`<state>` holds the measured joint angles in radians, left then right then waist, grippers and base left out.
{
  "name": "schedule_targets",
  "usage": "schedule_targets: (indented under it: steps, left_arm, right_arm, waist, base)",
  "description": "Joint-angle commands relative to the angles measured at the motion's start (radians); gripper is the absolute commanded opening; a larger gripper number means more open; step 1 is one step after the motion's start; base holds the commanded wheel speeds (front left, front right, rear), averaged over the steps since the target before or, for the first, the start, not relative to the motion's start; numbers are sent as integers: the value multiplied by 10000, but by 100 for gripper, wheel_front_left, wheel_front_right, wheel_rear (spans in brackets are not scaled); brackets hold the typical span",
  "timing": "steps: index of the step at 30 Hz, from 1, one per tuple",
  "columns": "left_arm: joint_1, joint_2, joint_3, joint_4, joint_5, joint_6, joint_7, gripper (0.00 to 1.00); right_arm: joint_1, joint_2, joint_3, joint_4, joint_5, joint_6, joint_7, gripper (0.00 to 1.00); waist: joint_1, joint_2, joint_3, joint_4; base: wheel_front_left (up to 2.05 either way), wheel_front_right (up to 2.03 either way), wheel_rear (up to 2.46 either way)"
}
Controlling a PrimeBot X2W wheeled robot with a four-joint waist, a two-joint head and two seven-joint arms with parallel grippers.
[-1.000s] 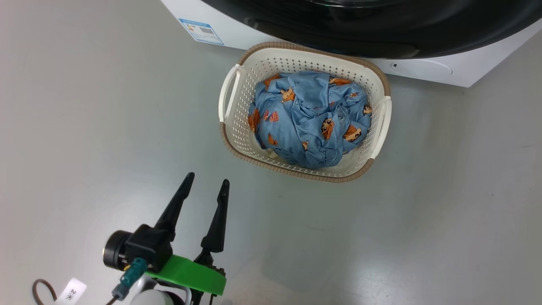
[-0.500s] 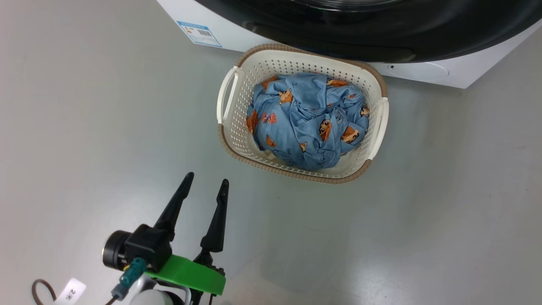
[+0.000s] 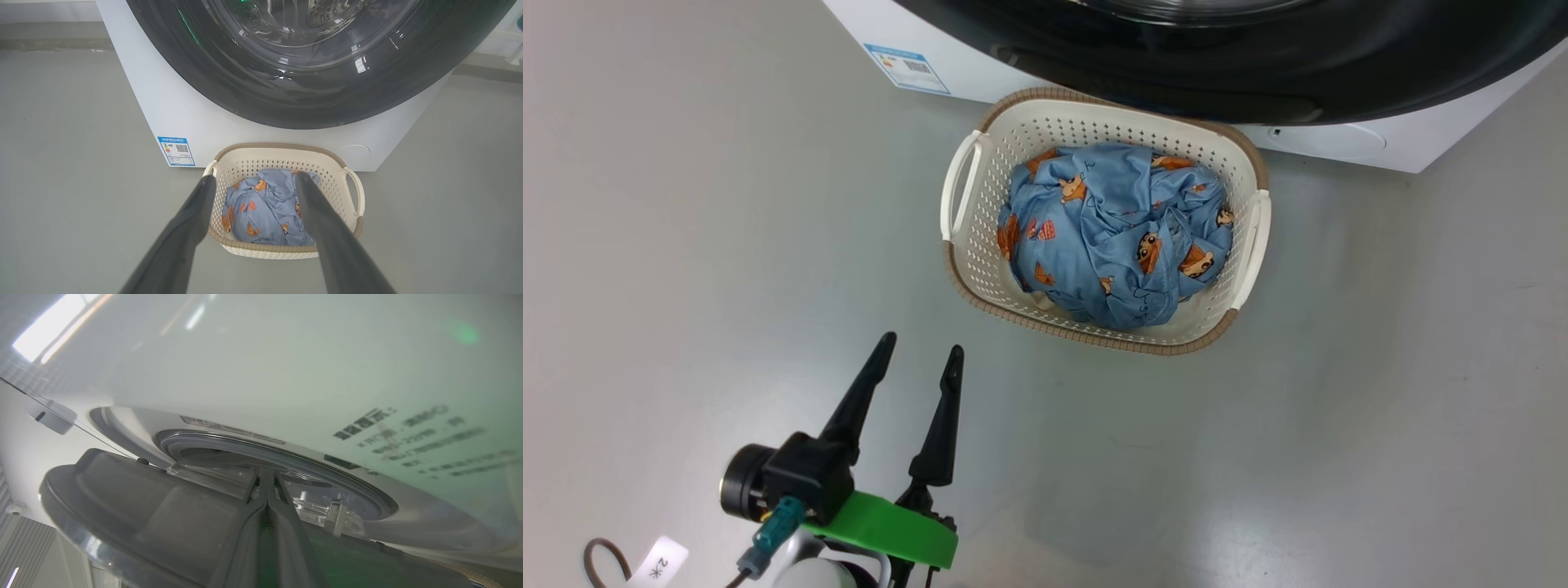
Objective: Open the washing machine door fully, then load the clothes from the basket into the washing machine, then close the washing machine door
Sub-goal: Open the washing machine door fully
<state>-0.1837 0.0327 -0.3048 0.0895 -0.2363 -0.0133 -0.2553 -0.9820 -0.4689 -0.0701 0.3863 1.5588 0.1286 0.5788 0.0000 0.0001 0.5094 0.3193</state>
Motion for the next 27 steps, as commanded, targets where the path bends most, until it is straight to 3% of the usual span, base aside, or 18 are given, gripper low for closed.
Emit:
schedule_targets:
  steps: [1, 27]
  left_arm:
    - [9, 175, 343, -178, -61, -6, -65, 100]
    - [-37, 175, 438, -159, -43, -12, -65, 100]
  right_arm:
    - [29, 194, 287, -385, -73, 21, 54, 0]
    - [191, 186, 656, -556, 53, 21, 311, 0]
  waist:
    - [0, -1, -7, -8]
    - [0, -1, -12, -328]
  base:
    - [0, 0, 0]
    - [0, 0, 0]
